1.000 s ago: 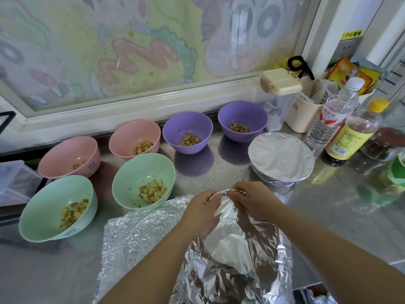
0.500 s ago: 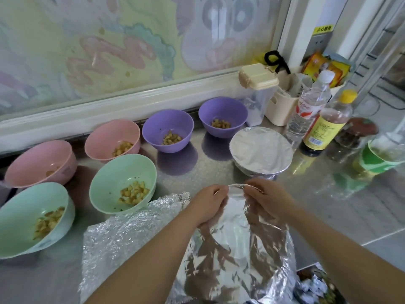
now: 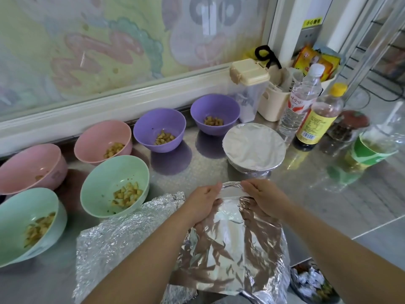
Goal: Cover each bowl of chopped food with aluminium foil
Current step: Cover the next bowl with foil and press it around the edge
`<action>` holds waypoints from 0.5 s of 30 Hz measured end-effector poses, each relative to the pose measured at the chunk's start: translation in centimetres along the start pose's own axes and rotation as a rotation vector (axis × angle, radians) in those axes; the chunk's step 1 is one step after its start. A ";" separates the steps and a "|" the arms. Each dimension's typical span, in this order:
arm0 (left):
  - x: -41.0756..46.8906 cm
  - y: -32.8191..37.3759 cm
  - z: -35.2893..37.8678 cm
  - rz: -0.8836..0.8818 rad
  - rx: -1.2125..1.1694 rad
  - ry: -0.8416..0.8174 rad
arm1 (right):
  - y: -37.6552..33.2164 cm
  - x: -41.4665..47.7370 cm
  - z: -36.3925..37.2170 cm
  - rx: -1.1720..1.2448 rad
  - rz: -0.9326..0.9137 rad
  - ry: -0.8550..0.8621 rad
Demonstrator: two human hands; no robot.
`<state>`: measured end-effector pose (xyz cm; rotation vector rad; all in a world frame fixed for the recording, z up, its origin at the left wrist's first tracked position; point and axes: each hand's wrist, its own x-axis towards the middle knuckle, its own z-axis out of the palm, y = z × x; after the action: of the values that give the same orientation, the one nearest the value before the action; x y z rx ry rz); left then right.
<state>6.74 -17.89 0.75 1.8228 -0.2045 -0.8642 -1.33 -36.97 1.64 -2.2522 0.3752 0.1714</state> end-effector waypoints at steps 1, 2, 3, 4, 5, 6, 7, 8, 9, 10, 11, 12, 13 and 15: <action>0.0 0.0 0.0 -0.002 0.001 0.001 | 0.0 0.0 0.0 0.002 0.002 0.007; -0.1 0.1 -0.1 0.002 0.006 0.004 | -0.1 0.0 0.0 0.004 0.003 0.010; -0.3 0.4 -0.2 0.010 0.016 0.003 | -0.1 0.0 0.1 0.002 0.003 0.013; -0.3 0.4 -0.2 0.023 0.028 0.000 | 0.0 0.0 0.1 -0.006 -0.001 0.015; -0.3 0.5 -0.2 0.032 0.039 0.000 | 0.1 0.0 0.1 -0.016 -0.004 0.015; -0.3 0.5 -0.2 0.035 0.045 0.003 | 0.2 0.0 0.1 -0.022 -0.009 0.016; -0.5 0.6 -0.2 0.036 0.054 0.002 | 0.2 0.0 0.1 -0.023 -0.009 0.020; -0.5 0.6 -0.3 0.037 0.066 0.000 | 0.2 0.0 0.2 -0.022 -0.010 0.025; -0.5 0.5 -0.4 0.035 0.091 -0.002 | 0.2 -0.1 0.2 -0.025 -0.007 0.030; -0.5 0.5 -0.5 0.029 0.119 -0.004 | 0.1 -0.1 0.2 -0.028 -0.006 0.039; -0.5 0.6 -0.5 0.025 0.126 -0.002 | 0.1 -0.2 0.3 -0.027 -0.002 0.049; -0.4 0.7 -0.5 0.027 0.126 -0.010 | 0.2 -0.3 0.4 -0.020 0.007 0.062; -0.3 1.0 -0.5 0.038 0.141 -0.026 | 0.3 -0.5 0.6 -0.015 0.029 0.082; 0.2 1.9 -0.4 0.098 0.231 -0.045 | 0.4 -1.3 1.0 0.011 0.095 0.156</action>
<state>7.59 -18.49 2.38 1.9899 -0.4337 -0.8404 -2.69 -36.16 0.98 -2.2446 0.5657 0.0430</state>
